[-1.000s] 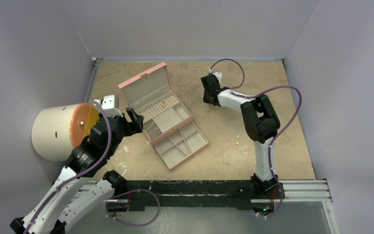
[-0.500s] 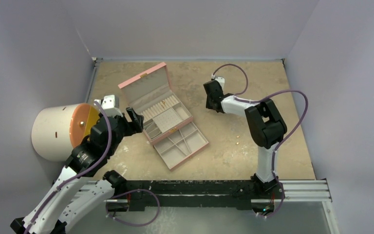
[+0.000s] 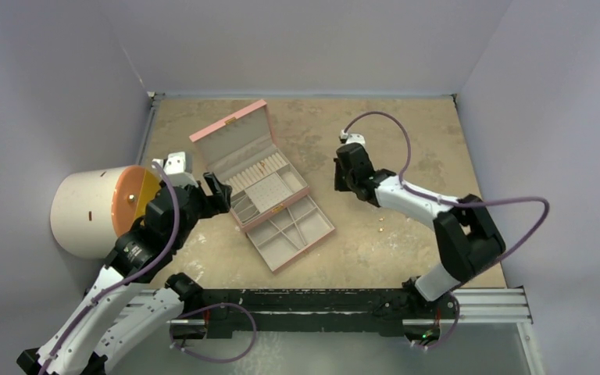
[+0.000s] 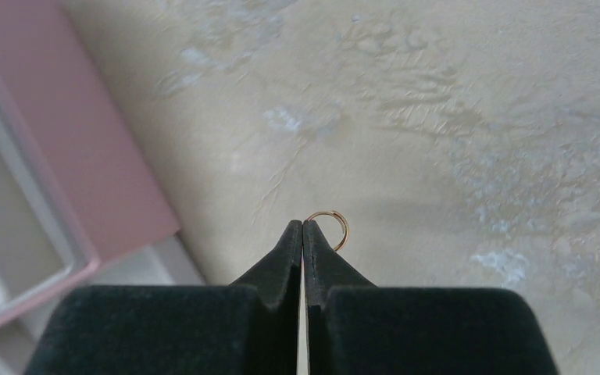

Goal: Organize the mixed jewelry

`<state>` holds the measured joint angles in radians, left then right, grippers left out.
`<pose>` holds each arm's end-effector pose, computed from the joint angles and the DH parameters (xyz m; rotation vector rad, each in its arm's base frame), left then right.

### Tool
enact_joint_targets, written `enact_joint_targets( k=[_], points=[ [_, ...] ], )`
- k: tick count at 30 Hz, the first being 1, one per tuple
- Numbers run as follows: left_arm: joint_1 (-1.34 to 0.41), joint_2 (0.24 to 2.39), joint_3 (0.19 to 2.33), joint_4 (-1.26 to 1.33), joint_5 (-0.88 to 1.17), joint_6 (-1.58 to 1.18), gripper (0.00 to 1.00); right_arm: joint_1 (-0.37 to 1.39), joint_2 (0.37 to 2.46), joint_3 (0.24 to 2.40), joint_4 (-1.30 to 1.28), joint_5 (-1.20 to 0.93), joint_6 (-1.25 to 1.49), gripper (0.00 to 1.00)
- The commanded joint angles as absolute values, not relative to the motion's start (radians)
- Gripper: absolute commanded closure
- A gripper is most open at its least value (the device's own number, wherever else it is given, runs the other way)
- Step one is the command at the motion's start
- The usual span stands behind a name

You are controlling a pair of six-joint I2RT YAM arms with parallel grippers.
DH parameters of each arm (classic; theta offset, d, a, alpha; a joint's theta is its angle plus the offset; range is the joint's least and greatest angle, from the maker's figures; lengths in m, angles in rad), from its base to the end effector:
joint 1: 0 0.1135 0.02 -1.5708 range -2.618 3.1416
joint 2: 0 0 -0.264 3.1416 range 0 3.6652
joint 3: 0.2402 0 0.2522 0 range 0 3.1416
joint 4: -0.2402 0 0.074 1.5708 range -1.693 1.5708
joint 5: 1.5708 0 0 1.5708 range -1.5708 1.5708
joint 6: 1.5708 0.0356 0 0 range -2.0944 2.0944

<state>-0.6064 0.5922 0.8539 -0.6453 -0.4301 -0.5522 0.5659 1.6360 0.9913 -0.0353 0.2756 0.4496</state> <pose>0.1076 -0.0566 0.3424 -0.2301 1.9205 -0.3571 0.3034 0.1812 0.2096 0.0178 2.2319 0.2470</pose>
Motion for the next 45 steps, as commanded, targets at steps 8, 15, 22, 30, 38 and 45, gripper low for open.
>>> enact_joint_targets(
  k=[8, 15, 22, 30, 38, 45],
  points=[
    [-0.600, 0.661, 0.918, -0.602, -0.308, -0.538, 0.26, 0.763, 1.211, 0.784, 0.056, 0.030, 0.199, 1.00],
    [-0.600, 0.714, 0.995, -0.629, -0.168, -0.523, 0.26, 0.902, 1.051, 0.682, 0.189, -0.096, -0.031, 1.00],
    [-0.600, 0.748, 1.038, -0.667, -0.030, -0.485, 0.26, 0.949, 1.040, 0.696, 0.222, -0.299, -0.305, 1.00],
    [-0.600, 0.815, 1.035, -0.698, 0.288, -0.445, 0.29, 0.976, 1.078, 0.789, 0.040, -0.552, -0.786, 1.00],
    [-0.600, 0.841, 0.946, -0.641, 0.525, -0.465, 0.38, 0.991, 1.143, 0.887, -0.085, -0.589, -1.010, 1.00],
    [-0.601, 0.851, 0.886, -0.589, 0.591, -0.497, 0.50, 1.007, 1.180, 0.938, -0.134, -0.597, -1.095, 1.00]
  ],
)
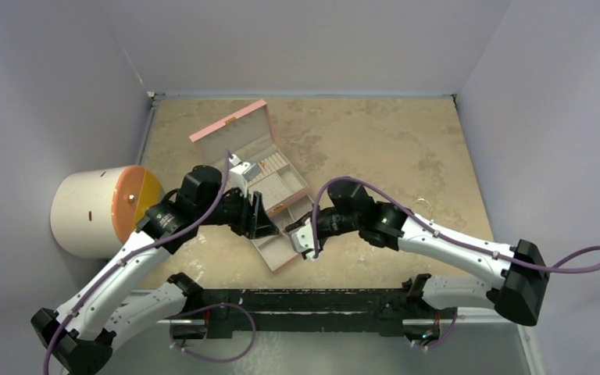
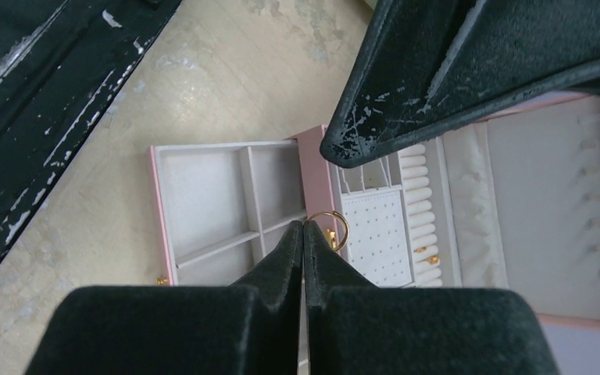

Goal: Organize the mixed jewelry

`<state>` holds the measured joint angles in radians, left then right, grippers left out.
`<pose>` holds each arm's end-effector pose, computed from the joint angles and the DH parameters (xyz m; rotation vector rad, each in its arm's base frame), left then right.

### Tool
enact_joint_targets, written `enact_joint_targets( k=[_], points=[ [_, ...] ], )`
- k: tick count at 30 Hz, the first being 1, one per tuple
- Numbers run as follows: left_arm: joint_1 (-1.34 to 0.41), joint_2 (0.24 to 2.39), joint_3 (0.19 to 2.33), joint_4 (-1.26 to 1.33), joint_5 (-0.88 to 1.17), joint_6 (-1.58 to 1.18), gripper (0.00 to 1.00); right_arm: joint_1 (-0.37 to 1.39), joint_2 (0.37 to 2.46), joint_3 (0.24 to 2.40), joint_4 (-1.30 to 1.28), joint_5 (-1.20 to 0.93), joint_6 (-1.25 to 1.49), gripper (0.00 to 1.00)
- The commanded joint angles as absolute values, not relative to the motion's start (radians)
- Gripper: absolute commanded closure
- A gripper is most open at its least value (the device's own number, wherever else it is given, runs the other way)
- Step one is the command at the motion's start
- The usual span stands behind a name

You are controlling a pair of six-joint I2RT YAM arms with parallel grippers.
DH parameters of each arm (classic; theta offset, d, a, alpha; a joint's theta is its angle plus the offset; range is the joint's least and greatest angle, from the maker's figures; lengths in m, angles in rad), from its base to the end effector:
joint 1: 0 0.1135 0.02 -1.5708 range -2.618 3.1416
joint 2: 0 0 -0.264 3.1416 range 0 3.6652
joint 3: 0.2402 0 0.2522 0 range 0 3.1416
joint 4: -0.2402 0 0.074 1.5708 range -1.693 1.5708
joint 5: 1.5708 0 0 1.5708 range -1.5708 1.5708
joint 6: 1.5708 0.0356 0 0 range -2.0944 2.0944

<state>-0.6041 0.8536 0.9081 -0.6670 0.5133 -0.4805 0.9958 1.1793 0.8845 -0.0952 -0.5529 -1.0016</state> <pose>0.1331 -0.1131 0.3253 0.4587 2.2942 -1.1427 0.1298 0.2347 0.3041 -1.7957 0.7260 0.5361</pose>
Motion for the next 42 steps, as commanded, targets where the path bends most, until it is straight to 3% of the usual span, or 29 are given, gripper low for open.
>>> enact_joint_targets(
  k=[1, 23, 30, 33, 39, 42],
  points=[
    [-0.601, 0.852, 0.879, -0.581, 0.592, -0.503, 0.52, 1.008, 1.185, 0.943, -0.140, -0.600, -1.103, 1.00],
    [-0.601, 0.885, 0.839, -0.510, 0.612, -0.545, 0.79, 1.058, 1.204, 0.972, -0.119, -0.626, -1.150, 1.00],
    [-0.601, 0.882, 0.833, -0.511, 0.618, -0.542, 0.90, 1.060, 1.206, 0.963, -0.094, -0.611, -1.142, 1.00],
    [-0.601, 0.881, 0.833, -0.512, 0.623, -0.540, 1.00, 1.062, 1.203, 0.958, -0.084, -0.605, -1.136, 1.00],
    [-0.601, 0.872, 0.833, -0.511, 0.623, -0.537, 1.00, 1.061, 1.184, 0.940, -0.050, -0.597, -1.113, 1.00],
    [-0.601, 0.867, 0.835, -0.509, 0.617, -0.537, 1.00, 1.061, 1.171, 0.932, -0.046, -0.583, -1.100, 0.93]
  ],
)
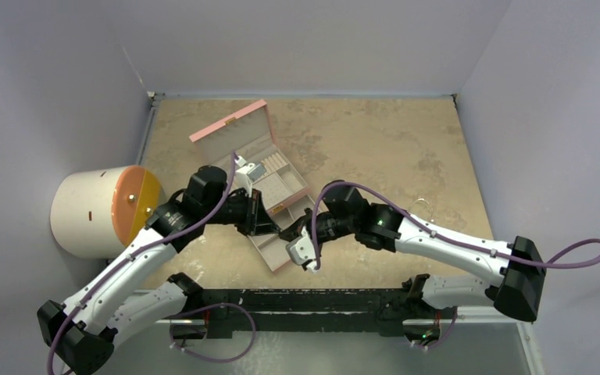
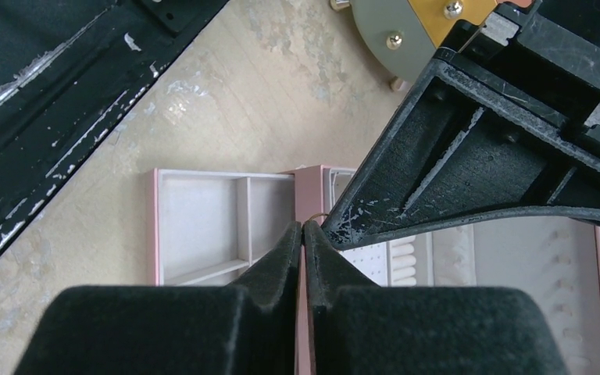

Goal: Organize the mixed jewelry

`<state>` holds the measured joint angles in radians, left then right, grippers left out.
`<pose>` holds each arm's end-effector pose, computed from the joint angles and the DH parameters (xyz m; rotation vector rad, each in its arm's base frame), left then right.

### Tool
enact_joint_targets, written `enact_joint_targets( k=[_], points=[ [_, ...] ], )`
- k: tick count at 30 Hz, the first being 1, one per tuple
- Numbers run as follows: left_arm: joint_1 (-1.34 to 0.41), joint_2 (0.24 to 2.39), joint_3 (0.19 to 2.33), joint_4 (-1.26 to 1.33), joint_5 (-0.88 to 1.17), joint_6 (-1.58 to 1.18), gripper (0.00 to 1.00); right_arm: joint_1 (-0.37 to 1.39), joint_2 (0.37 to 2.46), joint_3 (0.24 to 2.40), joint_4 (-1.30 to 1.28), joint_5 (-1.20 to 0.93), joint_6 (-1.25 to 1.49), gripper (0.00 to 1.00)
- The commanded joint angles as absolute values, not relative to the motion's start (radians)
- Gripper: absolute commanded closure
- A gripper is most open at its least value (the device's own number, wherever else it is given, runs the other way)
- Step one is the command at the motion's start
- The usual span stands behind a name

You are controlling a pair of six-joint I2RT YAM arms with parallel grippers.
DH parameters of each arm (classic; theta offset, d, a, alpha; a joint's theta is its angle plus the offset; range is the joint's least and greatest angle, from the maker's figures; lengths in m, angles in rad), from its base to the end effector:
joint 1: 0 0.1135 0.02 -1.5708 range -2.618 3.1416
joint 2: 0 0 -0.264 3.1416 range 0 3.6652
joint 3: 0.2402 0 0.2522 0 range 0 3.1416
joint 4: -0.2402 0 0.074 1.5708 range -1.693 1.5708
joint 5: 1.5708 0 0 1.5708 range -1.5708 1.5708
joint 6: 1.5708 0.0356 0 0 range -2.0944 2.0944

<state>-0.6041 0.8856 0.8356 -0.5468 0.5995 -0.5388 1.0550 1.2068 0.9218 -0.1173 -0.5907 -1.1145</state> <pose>0.1418 -0.1222 0.3075 0.4546 2.3033 -1.2659 0.1175 0.2475 0.3084 -1.8597 0.5499 0.5408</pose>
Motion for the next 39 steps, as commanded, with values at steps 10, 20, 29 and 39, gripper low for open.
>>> enact_joint_targets(
  k=[10, 20, 29, 39],
  points=[
    [-0.601, 0.871, 0.853, -0.506, 0.539, -0.543, 1.00, 1.062, 1.035, 0.838, -0.005, -0.512, -0.999, 0.75],
    [-0.601, 0.812, 0.838, -0.384, 0.419, -0.592, 1.00, 1.060, 0.891, 0.724, 0.181, -0.231, -0.507, 0.69],
    [-0.601, 0.697, 0.787, -0.160, 0.347, -0.684, 1.00, 1.051, 0.803, 0.665, 0.218, -0.089, -0.077, 0.58],
    [-0.601, 0.594, 0.670, 0.155, 0.339, -0.870, 1.00, 1.042, 0.814, 0.733, 0.313, -0.195, 0.282, 0.53]
  ],
)
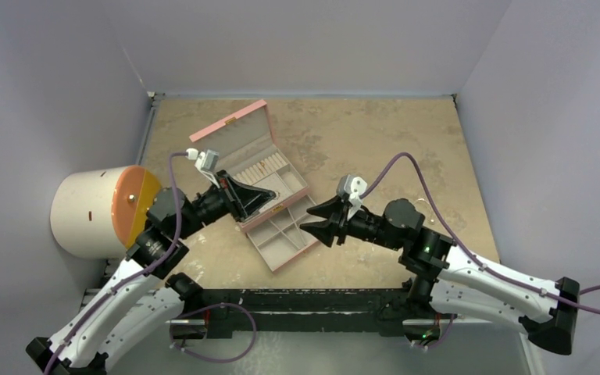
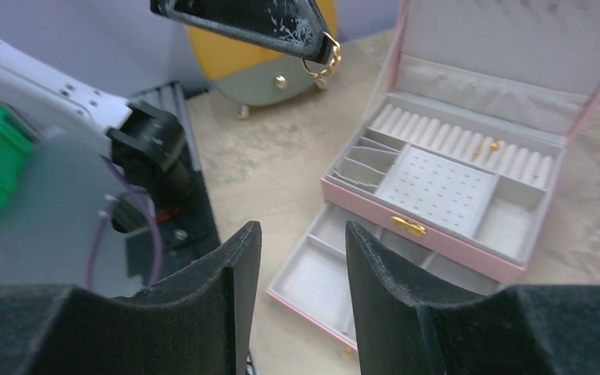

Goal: Organize the mixed jewelry

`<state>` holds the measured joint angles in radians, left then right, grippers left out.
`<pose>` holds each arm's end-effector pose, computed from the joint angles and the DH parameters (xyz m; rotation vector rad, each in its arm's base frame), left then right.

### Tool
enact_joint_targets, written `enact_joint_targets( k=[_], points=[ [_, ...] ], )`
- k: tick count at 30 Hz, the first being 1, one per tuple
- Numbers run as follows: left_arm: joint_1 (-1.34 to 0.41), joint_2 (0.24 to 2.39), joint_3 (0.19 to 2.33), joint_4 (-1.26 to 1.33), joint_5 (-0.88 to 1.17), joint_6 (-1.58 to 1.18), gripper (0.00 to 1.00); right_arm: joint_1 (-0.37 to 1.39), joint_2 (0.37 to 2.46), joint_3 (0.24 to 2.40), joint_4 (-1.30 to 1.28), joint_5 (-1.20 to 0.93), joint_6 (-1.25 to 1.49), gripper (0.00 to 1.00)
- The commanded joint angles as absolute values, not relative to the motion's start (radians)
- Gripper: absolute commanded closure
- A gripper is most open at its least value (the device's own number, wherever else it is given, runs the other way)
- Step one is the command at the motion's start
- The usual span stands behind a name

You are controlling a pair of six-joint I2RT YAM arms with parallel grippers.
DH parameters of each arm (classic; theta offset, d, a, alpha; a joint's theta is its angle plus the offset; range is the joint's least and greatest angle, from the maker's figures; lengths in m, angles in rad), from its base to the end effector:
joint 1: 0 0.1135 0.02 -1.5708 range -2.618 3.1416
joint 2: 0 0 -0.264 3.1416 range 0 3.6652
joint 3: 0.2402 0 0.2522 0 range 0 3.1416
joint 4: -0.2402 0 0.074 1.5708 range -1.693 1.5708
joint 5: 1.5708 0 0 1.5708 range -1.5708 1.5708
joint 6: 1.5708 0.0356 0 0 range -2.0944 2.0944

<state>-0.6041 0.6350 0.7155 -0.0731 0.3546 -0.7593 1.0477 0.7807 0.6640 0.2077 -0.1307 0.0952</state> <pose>0.1199 -0.0978 0.3504 0.1746 1.7224 -1.3186 0.0917 0.1683 0.3403 -0.8157 1.3370 1.0115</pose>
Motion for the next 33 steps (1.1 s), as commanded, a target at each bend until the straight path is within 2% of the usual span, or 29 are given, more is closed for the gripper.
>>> enact_joint_targets(
  k=[1, 7, 14, 25, 33],
  points=[
    [-0.601, 0.584, 0.653, 0.196, 0.340, -0.894, 1.00, 1.042, 0.831, 0.749, 0.321, -0.217, 0.309, 0.53],
    [-0.601, 0.570, 0.597, 0.369, 0.370, -0.998, 1.00, 1.025, 0.898, 0.850, 0.348, -0.256, 0.420, 0.54],
    [-0.602, 0.572, 0.570, 0.441, 0.417, -1.030, 1.00, 0.924, 0.964, 0.853, 0.548, -0.430, 0.627, 0.54],
    [-0.601, 0.565, 0.565, 0.451, 0.447, -1.038, 1.00, 0.874, 1.068, 0.856, 0.764, -0.546, 0.790, 0.56],
    [-0.601, 0.548, 0.561, 0.433, 0.451, -1.027, 1.00, 0.873, 1.104, 0.852, 0.849, -0.545, 0.841, 0.62]
  ],
)
